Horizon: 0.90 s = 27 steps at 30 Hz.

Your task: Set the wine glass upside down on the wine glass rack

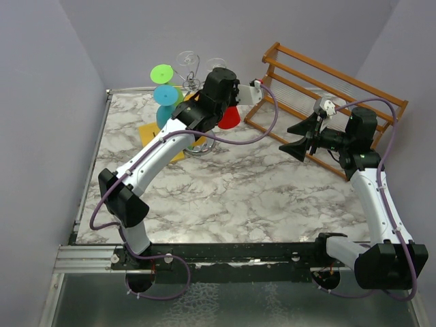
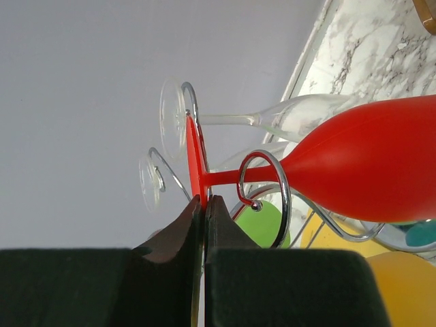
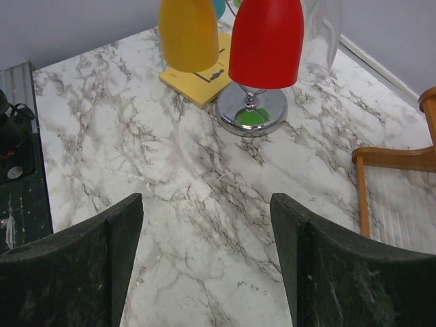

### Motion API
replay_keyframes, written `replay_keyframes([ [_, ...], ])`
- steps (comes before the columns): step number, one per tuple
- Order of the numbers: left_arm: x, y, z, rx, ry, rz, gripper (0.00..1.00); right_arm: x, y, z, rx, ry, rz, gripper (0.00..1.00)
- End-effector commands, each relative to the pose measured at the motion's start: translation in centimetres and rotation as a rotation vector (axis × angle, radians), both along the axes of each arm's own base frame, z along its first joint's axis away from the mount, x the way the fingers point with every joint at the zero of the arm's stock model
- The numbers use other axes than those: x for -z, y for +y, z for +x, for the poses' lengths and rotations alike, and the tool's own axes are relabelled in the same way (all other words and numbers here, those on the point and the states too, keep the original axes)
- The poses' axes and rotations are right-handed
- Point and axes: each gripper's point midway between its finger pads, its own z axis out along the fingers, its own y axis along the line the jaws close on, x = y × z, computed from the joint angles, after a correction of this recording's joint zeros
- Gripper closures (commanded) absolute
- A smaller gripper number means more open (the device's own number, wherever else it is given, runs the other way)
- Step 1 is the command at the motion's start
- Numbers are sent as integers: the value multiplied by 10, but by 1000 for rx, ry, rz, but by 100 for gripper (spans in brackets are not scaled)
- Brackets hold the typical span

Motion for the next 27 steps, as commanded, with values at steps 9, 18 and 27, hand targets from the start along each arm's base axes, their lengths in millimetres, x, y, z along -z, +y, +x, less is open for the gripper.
replay_keyframes([
  [9,-32,8,-30,-1,-49,-32,100,-4,1,-3,-14,-26,4,25],
  [18,-34,7,-40,11,-52,-29,100,-5,0,-4,-13,-30,3,25],
  [27,-34,-7,-51,73,-53,-47,100,-4,0,-4,-13,-30,4,25],
])
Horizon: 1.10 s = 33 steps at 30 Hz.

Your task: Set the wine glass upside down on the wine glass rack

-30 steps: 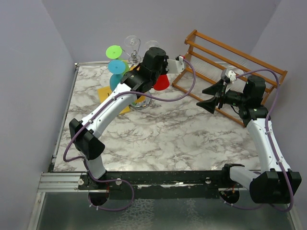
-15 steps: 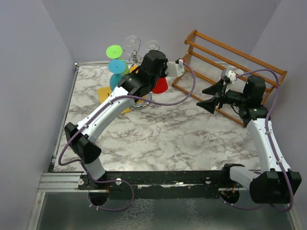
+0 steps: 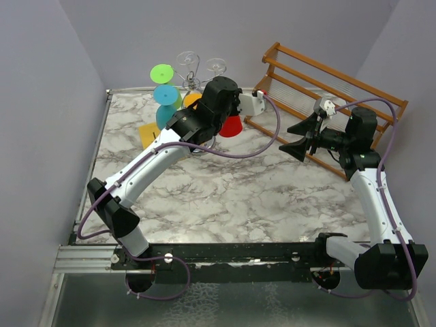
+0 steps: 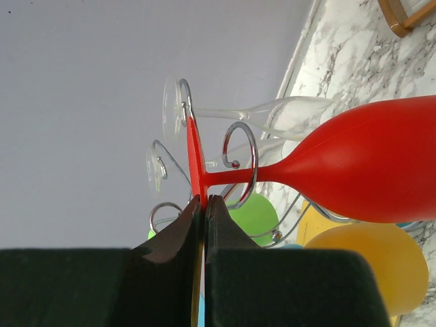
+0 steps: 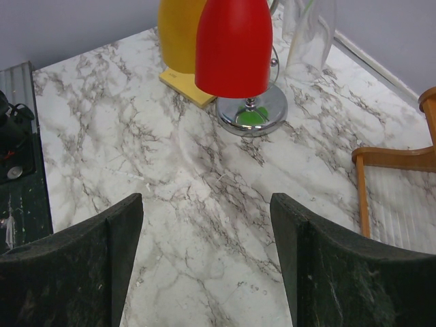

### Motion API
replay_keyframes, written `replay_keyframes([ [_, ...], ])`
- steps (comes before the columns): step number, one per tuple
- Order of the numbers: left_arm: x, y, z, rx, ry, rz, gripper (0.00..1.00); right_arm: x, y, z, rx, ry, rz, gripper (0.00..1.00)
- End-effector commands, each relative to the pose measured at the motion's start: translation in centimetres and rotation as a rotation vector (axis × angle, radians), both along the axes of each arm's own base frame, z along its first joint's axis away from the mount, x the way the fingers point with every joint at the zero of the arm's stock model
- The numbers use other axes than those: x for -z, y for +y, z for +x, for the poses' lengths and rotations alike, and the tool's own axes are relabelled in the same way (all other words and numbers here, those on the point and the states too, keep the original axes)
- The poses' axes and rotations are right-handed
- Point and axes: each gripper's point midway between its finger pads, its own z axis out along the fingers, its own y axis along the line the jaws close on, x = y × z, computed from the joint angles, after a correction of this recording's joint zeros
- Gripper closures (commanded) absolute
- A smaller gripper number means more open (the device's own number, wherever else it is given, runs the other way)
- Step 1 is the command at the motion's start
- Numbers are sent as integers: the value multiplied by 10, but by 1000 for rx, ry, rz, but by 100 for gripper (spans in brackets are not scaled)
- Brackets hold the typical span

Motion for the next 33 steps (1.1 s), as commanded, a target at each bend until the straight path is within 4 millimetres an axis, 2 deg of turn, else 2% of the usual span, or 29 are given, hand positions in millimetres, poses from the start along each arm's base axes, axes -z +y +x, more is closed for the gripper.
replay_keyframes([
  [1,-20,-5,-11,33,-43,-53,100,-4,1,-4,-14,-29,5,25],
  [12,0,-18,0,41,-16,-26,98,-5,0,-4,-12,-33,4,25],
  [33,29,-31,4,49,70,-26,94,-6,0,-4,-5,-45,-1,25],
])
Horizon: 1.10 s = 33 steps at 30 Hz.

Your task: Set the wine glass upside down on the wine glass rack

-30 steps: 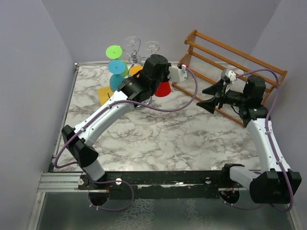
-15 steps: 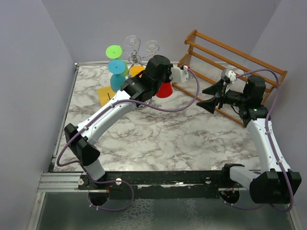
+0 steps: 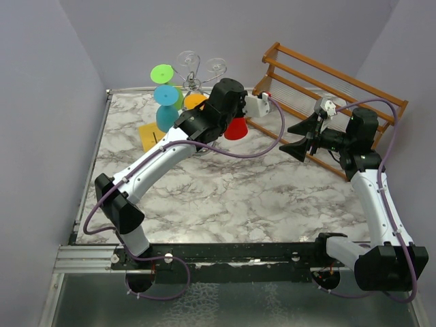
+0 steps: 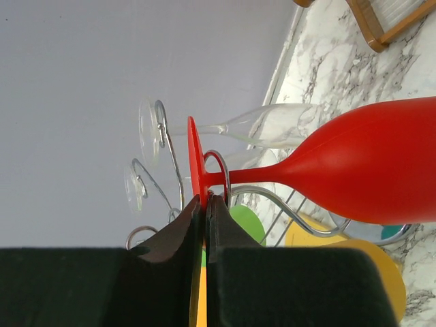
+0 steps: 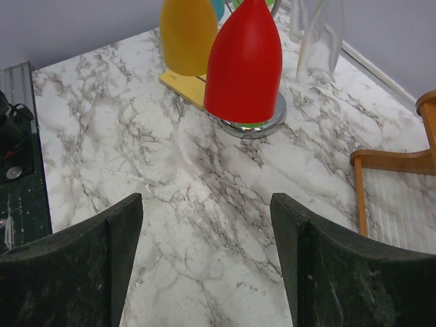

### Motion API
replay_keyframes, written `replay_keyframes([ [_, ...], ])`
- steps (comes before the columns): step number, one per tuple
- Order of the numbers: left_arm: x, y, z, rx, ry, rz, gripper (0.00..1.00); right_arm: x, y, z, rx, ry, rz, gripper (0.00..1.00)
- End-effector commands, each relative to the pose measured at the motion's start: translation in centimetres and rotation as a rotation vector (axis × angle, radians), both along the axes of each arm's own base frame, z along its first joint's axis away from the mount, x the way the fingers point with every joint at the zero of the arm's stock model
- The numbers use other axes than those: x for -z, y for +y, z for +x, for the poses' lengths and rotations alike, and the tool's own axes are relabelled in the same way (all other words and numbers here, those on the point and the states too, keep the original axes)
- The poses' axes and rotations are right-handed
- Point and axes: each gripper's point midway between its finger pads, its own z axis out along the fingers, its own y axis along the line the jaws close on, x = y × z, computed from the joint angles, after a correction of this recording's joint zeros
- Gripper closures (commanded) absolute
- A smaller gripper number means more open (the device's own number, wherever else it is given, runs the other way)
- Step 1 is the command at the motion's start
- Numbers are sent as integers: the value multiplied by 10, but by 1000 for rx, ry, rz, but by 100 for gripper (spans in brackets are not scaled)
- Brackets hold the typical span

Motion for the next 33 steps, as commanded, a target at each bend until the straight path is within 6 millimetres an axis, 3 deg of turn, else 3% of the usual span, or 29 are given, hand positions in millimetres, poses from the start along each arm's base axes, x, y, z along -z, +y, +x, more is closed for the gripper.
replay_keyframes([
  [1,7,-12,1,20,29,-22,94,-3,0,-2,-5,-33,-1,25],
  [8,-3,-13,1,20,16,-59,94,-2,-1,-2,-2,-30,-3,25],
  [25,-1,-17,-4,26,41,-114,86,0,-1,0,1,-32,-7,25],
  [27,-15,-12,-8,27,19,-136,86,0,-1,0,3,-31,-7,25],
  [33,-18,-12,-9,26,14,-150,83,0,-2,0,4,-32,-8,25],
])
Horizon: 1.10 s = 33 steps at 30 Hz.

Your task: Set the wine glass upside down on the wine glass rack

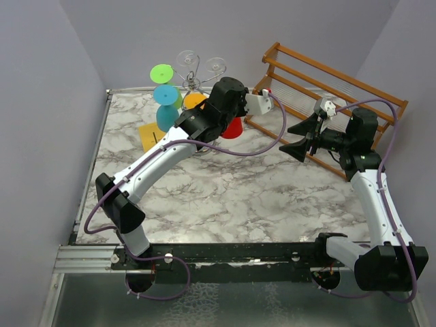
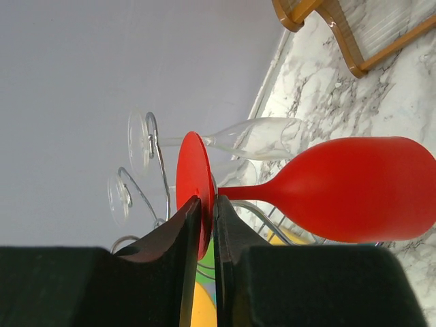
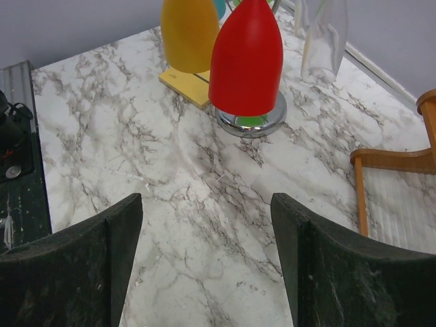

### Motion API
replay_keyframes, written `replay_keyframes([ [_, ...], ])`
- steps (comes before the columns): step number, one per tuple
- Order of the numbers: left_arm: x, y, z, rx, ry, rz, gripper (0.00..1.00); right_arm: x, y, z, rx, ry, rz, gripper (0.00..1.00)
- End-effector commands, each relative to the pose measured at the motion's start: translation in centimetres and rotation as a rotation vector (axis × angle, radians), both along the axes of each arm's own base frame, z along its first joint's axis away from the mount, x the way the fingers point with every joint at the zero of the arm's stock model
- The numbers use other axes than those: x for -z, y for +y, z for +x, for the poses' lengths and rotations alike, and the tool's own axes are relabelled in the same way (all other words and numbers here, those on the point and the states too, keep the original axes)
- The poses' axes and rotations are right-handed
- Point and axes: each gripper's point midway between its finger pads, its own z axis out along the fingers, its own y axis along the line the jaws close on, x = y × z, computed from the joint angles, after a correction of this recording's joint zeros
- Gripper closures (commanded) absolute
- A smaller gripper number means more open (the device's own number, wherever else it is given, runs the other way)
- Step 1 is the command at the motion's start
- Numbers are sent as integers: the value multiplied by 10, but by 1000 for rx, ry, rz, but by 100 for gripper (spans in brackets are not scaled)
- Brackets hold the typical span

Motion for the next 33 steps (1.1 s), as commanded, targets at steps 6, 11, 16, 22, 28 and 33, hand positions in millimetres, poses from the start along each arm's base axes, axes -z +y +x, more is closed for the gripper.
replay_keyframes([
  [6,-20,-2,-11,28,-8,-74,82,-1,-1,0,4,-33,-7,25],
  [11,-22,-3,-13,39,-3,-91,78,-1,-1,0,4,-32,-7,25],
  [16,-22,-4,-15,43,5,-101,75,-1,-2,0,5,-33,-8,25],
  [22,-20,-6,-21,61,31,-120,66,0,-2,1,8,-31,-8,25],
  [28,-23,-8,-30,87,64,-178,52,0,-2,1,10,-32,-9,25],
  [33,-27,-7,-41,102,84,-243,32,0,-2,2,12,-31,-10,25],
])
